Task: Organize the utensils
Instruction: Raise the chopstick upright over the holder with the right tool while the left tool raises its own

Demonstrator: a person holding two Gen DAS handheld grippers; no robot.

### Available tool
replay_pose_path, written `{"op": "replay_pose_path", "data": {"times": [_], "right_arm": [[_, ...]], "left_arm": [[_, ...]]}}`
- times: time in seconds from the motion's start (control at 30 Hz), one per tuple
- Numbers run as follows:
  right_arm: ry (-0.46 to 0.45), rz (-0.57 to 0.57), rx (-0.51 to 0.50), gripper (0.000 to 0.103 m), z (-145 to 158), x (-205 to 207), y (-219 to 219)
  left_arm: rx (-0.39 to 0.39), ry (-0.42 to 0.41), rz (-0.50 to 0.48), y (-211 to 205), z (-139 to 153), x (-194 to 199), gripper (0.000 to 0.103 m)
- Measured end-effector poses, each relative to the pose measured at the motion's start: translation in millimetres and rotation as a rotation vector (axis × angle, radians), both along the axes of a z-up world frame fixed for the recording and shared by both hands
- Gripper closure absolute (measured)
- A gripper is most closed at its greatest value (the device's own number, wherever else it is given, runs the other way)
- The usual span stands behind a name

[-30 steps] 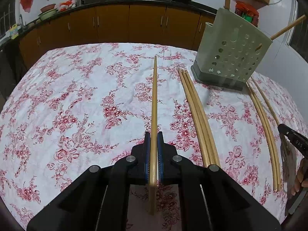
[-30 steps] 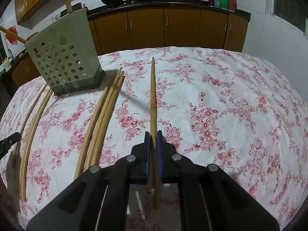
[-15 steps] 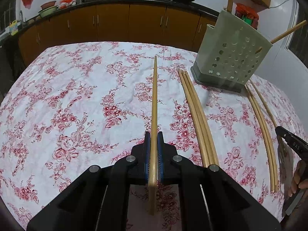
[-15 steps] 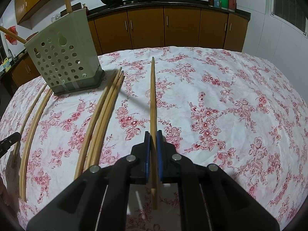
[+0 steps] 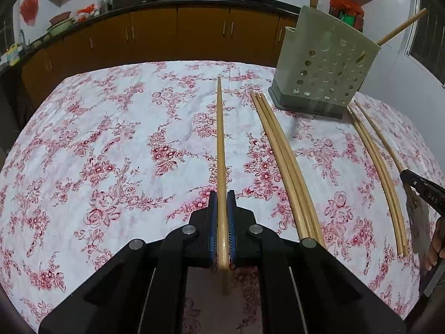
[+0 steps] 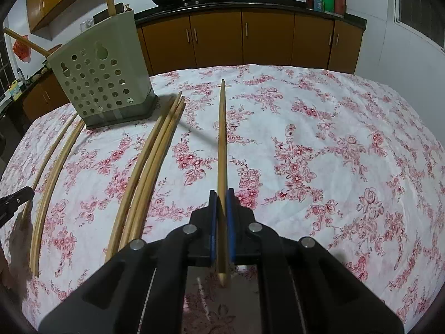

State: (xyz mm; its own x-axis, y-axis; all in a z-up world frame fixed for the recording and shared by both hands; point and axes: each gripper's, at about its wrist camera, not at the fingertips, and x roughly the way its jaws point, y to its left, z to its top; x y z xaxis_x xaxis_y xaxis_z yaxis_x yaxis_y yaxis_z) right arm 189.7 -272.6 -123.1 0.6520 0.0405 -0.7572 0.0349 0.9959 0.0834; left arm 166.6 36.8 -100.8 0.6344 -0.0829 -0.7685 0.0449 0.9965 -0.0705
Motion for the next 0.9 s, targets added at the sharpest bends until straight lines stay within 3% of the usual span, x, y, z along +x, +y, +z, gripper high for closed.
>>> {"op": "replay_pose_path", "data": {"times": [0.17, 0.53, 0.7, 0.9], "right_arm": [[-0.092, -0.003, 0.015, 0.095, 30, -13, -6], [-0.321, -0.033, 0.038, 0.095, 110, -33, -17], [-0.351, -0.027, 0.062, 0.095, 127, -35, -18], [-0.349, -0.025, 0.064, 0.095, 129, -35, -16]], "left_arm": [[-0.012, -0.034, -0.003, 3, 15, -3, 0.095], [-0.115, -0.279, 0.025, 16, 103, -17, 0.095], [-0.141, -0.342, 0.03, 19, 129, -19, 0.095], [-0.139, -0.353, 0.029, 19, 132, -21, 0.095]]}}
